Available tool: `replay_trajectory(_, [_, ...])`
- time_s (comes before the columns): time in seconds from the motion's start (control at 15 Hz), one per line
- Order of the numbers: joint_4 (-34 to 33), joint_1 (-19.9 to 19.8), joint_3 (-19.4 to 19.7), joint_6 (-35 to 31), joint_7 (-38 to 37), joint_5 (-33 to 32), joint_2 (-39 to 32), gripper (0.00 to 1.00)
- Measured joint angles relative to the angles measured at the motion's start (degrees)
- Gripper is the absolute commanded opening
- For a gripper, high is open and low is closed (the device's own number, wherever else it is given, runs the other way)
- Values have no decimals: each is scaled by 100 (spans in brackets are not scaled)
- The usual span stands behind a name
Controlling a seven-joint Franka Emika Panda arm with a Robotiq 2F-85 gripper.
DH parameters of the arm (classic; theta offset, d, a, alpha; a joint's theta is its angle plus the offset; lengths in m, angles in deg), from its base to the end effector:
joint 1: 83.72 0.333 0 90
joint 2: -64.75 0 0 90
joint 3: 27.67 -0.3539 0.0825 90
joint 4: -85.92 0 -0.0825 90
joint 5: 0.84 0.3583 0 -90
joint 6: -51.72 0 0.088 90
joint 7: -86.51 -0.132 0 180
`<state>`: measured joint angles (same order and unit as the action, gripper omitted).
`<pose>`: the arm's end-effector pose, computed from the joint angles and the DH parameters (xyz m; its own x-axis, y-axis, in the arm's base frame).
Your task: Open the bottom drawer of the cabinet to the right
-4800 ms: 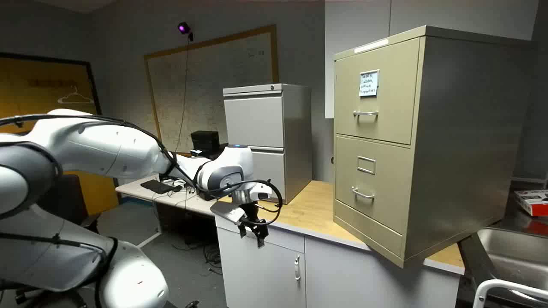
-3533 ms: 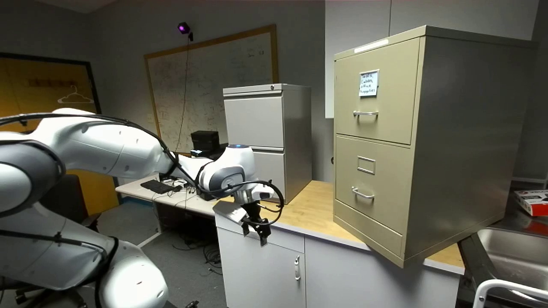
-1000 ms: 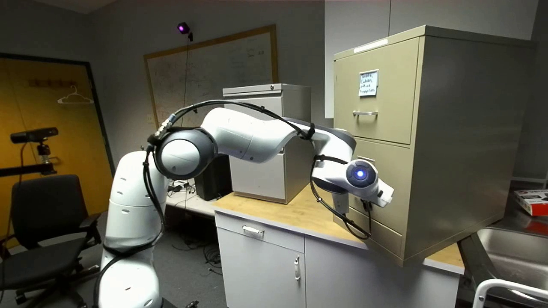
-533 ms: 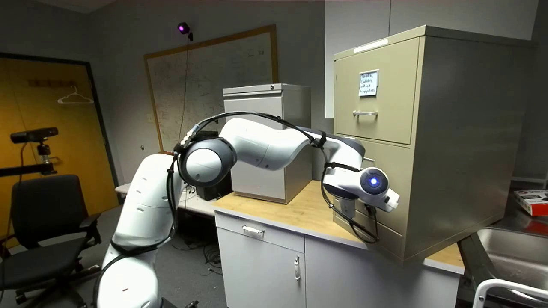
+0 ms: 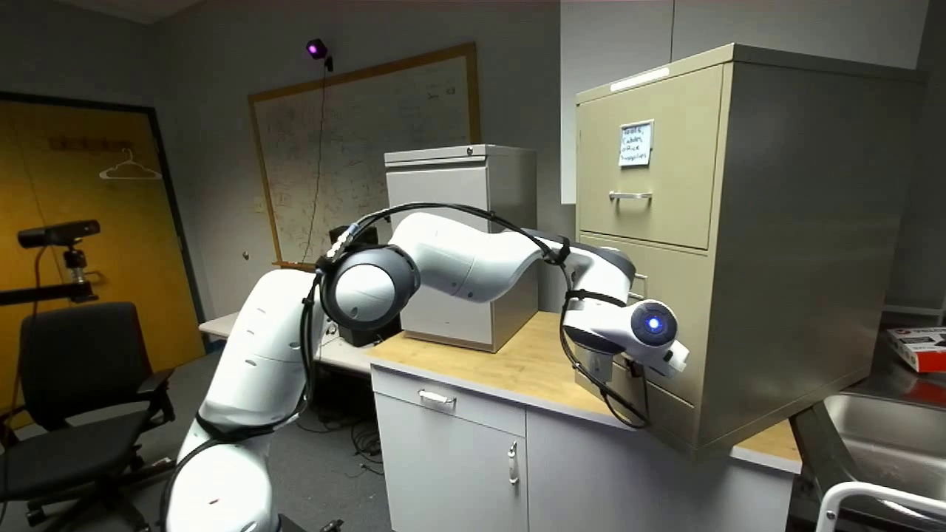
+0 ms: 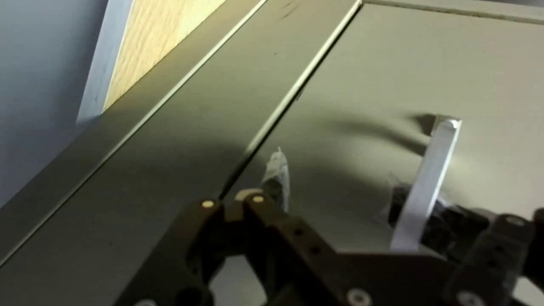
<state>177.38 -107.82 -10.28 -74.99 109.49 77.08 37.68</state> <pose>0.5911 -0.4038 0.4360 0.4004 -0.9020 0.1618 -0.4328 -0.3417 -0.8342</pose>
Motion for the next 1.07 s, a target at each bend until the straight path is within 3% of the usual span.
replay_trajectory(0.27, [-160,98,14,-104,-646,-1107,177,5])
replay_trajectory(0.6, [-70,496,-12,-938,-1313,-2813,425,8])
replay_trajectory(1.07, [370,404,-395,-1854,-1189,-3010,624,8])
